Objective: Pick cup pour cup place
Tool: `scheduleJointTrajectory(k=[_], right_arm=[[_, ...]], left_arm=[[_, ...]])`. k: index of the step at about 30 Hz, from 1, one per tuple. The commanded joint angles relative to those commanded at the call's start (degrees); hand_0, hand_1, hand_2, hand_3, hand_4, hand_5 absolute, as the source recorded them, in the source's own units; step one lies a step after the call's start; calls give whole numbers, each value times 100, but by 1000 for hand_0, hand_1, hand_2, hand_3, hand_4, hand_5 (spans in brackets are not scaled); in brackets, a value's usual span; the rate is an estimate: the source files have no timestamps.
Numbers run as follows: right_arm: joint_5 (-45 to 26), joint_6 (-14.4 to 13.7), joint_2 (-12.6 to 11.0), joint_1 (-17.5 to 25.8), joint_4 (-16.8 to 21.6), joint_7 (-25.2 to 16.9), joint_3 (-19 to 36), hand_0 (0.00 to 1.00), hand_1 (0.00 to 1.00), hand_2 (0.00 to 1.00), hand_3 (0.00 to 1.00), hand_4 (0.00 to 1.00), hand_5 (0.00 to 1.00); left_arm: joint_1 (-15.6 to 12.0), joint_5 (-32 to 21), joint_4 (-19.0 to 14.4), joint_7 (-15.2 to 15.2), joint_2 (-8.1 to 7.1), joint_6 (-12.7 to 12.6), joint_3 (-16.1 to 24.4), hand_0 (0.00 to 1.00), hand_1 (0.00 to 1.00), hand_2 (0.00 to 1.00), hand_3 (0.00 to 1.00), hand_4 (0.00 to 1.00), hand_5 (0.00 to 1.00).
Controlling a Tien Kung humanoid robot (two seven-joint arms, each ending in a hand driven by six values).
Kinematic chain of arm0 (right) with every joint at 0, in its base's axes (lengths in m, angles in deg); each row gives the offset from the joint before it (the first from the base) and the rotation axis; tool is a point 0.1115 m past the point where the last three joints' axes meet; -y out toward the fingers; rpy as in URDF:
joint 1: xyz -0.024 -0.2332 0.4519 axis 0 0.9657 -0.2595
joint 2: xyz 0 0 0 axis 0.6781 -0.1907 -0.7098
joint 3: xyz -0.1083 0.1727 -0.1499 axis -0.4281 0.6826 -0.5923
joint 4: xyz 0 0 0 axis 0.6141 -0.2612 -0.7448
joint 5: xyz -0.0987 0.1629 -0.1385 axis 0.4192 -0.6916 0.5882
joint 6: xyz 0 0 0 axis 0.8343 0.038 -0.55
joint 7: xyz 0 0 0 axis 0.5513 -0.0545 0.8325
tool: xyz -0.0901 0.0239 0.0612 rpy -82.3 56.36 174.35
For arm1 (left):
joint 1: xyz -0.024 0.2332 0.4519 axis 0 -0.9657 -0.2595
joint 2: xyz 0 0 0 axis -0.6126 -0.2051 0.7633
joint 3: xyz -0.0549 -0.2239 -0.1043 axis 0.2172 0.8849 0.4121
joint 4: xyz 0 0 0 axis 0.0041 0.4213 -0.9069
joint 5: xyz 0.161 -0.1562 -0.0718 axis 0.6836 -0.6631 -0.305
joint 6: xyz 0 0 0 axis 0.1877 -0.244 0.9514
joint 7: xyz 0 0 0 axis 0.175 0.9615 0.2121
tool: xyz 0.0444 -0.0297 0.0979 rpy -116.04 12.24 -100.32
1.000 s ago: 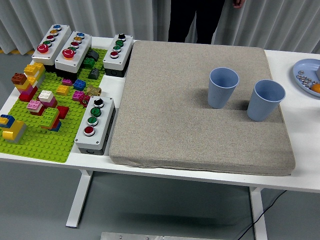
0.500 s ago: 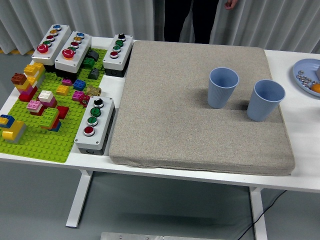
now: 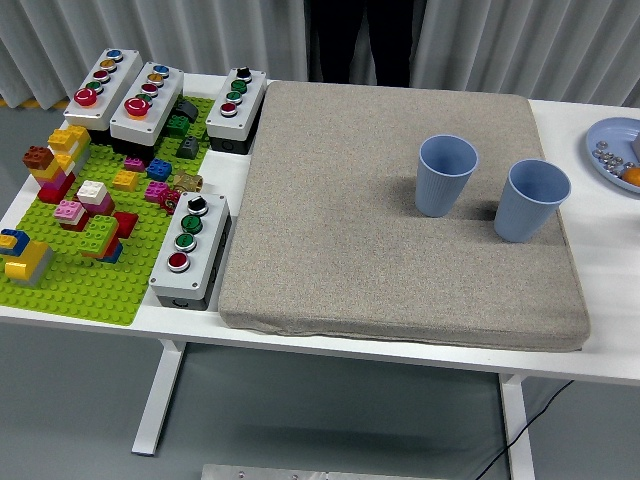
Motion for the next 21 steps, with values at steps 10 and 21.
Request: scheduleJointTrajectory(k=[10,21], right_arm=[[64,17,-154,350,407,59,-77,899,781,790,780,776,943],[233,-112,-304,1241,1437,126,-176,898,782,791,781,775,939]], left_arm=[[10,24,0,5,3,-6,34,759,803,845,759,508,954],[22,46,0,14,-13,7,29,759,804,845,758,509,954]])
